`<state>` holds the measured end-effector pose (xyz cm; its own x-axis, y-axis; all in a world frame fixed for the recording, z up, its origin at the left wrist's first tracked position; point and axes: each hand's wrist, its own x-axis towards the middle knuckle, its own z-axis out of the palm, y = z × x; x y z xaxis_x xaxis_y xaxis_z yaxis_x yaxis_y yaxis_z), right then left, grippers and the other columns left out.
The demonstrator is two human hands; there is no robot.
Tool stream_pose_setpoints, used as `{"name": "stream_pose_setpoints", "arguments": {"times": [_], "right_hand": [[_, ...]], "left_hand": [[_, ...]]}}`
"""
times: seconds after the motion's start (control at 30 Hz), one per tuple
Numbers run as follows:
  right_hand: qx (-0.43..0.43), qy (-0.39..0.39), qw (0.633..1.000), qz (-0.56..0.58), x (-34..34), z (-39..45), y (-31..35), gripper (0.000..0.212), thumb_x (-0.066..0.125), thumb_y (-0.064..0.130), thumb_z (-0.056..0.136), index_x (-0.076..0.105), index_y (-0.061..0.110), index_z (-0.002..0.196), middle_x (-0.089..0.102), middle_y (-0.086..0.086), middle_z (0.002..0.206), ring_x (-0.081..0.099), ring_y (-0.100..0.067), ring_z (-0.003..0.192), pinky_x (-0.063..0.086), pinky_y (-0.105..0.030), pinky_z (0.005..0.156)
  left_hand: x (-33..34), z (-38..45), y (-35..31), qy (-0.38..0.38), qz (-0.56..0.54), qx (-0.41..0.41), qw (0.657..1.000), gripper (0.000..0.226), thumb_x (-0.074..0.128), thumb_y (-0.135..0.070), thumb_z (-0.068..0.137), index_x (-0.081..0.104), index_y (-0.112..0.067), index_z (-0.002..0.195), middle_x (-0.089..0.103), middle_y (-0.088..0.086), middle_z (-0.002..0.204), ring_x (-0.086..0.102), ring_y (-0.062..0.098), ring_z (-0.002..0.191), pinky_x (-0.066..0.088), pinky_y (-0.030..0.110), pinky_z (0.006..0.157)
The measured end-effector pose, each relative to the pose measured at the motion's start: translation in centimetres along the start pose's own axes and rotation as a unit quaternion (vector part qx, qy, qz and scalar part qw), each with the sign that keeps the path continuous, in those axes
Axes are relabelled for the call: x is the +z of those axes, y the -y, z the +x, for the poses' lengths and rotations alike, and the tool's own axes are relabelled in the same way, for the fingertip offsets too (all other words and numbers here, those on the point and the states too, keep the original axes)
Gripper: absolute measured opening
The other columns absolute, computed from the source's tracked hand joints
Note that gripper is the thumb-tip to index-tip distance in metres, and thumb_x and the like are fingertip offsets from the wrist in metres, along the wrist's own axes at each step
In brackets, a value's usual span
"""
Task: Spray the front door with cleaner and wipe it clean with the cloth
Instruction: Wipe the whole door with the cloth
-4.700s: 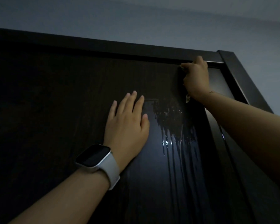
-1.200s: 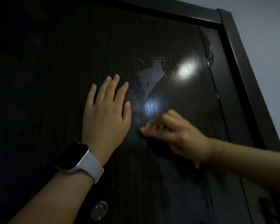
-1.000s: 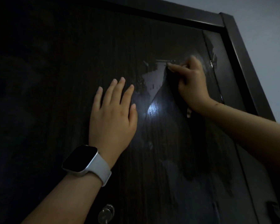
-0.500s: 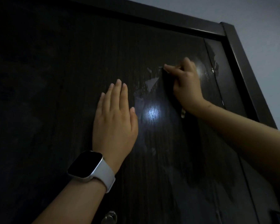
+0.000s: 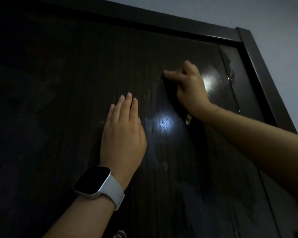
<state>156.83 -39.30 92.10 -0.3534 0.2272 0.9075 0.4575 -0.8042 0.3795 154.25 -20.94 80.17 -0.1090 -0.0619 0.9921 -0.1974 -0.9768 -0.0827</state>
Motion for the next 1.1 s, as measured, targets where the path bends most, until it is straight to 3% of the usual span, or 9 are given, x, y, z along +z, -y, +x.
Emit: {"name": "stream_pose_setpoints", "arguments": {"times": [0.1, 0.23, 0.33, 0.43, 0.57, 0.7, 0.87, 0.97, 1.1], "right_hand": [[0.042, -0.017, 0.999, 0.008, 1.4, 2.5, 0.6, 0.038, 0.045, 0.004, 0.09, 0.068, 0.008, 0.119, 0.052, -0.013, 0.098, 0.048, -0.029, 0.095, 0.041, -0.028, 0.082], [-0.048, 0.012, 0.998, 0.029, 0.6, -2.2, 4.0, 0.041, 0.038, 0.015, 0.092, 0.066, 0.012, 0.123, 0.045, 0.002, 0.099, 0.036, -0.006, 0.094, 0.037, -0.023, 0.078], [-0.124, 0.098, 0.986, 0.059, -1.5, -9.5, 6.8, 0.04, 0.034, 0.021, 0.101, 0.063, 0.009, 0.127, 0.056, -0.01, 0.103, 0.049, -0.02, 0.093, 0.043, -0.031, 0.075], [-0.205, 0.19, 0.957, 0.075, -3.4, -13.0, 8.0, 0.057, 0.014, 0.031, 0.104, 0.06, 0.009, 0.13, 0.059, -0.015, 0.105, 0.055, -0.028, 0.091, 0.051, -0.04, 0.071], [-0.139, 0.116, 0.982, 0.06, -1.5, -7.7, 6.1, 0.037, 0.039, 0.014, 0.097, 0.066, 0.009, 0.123, 0.057, -0.014, 0.099, 0.051, -0.026, 0.088, 0.047, -0.04, 0.073], [-0.061, 0.074, 0.994, 0.054, -0.3, -6.1, 6.5, 0.039, 0.042, 0.014, 0.092, 0.066, 0.009, 0.122, 0.056, -0.013, 0.101, 0.051, -0.026, 0.091, 0.049, -0.039, 0.077], [-0.13, 0.16, 0.976, 0.074, -3.7, -16.1, 8.5, 0.041, 0.04, 0.015, 0.096, 0.057, 0.012, 0.132, 0.051, -0.009, 0.11, 0.046, -0.019, 0.092, 0.04, -0.027, 0.075], [-0.195, 0.22, 0.951, 0.096, -6.2, -22.5, 8.9, 0.041, 0.026, 0.014, 0.103, 0.046, 0.015, 0.139, 0.045, -0.004, 0.12, 0.046, -0.016, 0.097, 0.038, -0.024, 0.081], [-0.205, 0.197, 0.954, 0.094, -6.4, -21.6, 6.7, 0.04, 0.031, 0.014, 0.103, 0.06, 0.011, 0.131, 0.054, -0.01, 0.113, 0.048, -0.02, 0.092, 0.04, -0.032, 0.077]], "left_hand": [[0.1, 0.0, 0.1, -0.004, 0.0, 0.0, 1.0, 0.048, 0.03, -0.019, 0.1, 0.036, -0.007, 0.146, 0.034, 0.01, 0.154, 0.028, 0.022, 0.144, 0.013, 0.036, 0.118], [-0.6, 0.2, -0.1, 0.011, -0.057, -0.014, 0.998, 0.048, 0.031, -0.019, 0.099, 0.036, -0.011, 0.146, 0.031, 0.005, 0.156, 0.023, 0.018, 0.146, 0.016, 0.037, 0.121], [-1.4, 0.4, 0.4, 0.013, -0.123, -0.031, 0.992, 0.042, 0.032, -0.018, 0.103, 0.04, -0.013, 0.144, 0.031, 0.001, 0.156, 0.021, 0.012, 0.146, 0.012, 0.028, 0.12], [-1.5, 0.2, 1.0, 0.025, -0.088, 0.01, 0.996, 0.042, 0.034, -0.015, 0.104, 0.039, -0.009, 0.145, 0.03, 0.005, 0.156, 0.02, 0.017, 0.146, 0.005, 0.024, 0.116], [-1.2, 0.2, 1.2, 0.035, -0.074, 0.023, 0.996, 0.043, 0.037, -0.012, 0.103, 0.037, -0.006, 0.146, 0.029, 0.009, 0.157, 0.021, 0.021, 0.147, 0.007, 0.029, 0.119], [-1.0, 0.1, 1.3, 0.034, -0.066, 0.029, 0.997, 0.042, 0.038, -0.012, 0.102, 0.04, -0.005, 0.144, 0.033, 0.012, 0.154, 0.024, 0.024, 0.146, 0.011, 0.033, 0.119], [-2.3, -1.0, 0.2, 0.052, -0.137, -0.009, 0.989, 0.039, 0.038, -0.014, 0.102, 0.046, -0.011, 0.14, 0.036, 0.003, 0.153, 0.023, 0.012, 0.145, 0.011, 0.027, 0.119], [-3.1, -4.0, -1.2, 0.064, -0.174, -0.039, 0.982, 0.04, 0.039, -0.018, 0.1, 0.046, -0.018, 0.14, 0.034, -0.004, 0.154, 0.02, 0.005, 0.144, 0.013, 0.026, 0.12], [-2.6, -9.0, -2.4, 0.073, -0.129, -0.029, 0.988, 0.042, 0.035, -0.022, 0.102, 0.042, -0.018, 0.143, 0.028, -0.001, 0.157, 0.013, 0.009, 0.147, 0.002, 0.028, 0.121]]}}
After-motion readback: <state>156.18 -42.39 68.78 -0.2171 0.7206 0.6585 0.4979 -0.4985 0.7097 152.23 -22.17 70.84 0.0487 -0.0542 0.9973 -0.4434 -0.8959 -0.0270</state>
